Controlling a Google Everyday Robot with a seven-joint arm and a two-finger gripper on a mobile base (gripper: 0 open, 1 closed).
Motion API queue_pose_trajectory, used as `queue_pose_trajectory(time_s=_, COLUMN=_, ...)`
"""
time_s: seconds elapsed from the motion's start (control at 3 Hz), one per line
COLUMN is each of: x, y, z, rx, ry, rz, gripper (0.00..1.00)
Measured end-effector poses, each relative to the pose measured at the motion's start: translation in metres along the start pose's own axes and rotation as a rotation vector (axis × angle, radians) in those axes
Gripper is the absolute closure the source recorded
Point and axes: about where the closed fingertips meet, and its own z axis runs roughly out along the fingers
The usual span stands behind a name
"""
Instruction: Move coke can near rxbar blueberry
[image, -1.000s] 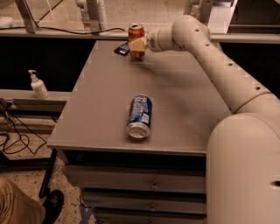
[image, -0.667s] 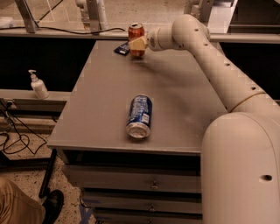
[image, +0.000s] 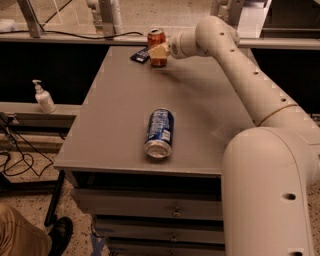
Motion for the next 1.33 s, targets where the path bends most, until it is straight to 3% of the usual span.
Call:
queue_pose_trajectory(time_s=0.67, x=0.0078, y=-0.0027, z=0.0069, rx=0.004, ry=0.034, rz=0.008, gripper=0.13)
queue_pose_trajectory(time_s=1.0, x=0.0088, y=-0.0032, z=0.0073, rx=0.004, ry=0.044, rz=0.010, gripper=0.00)
queue_pose_trajectory(time_s=1.33, x=0.0089, y=-0.0033, z=0.0071, rx=0.004, ry=0.044, rz=0.010, gripper=0.00)
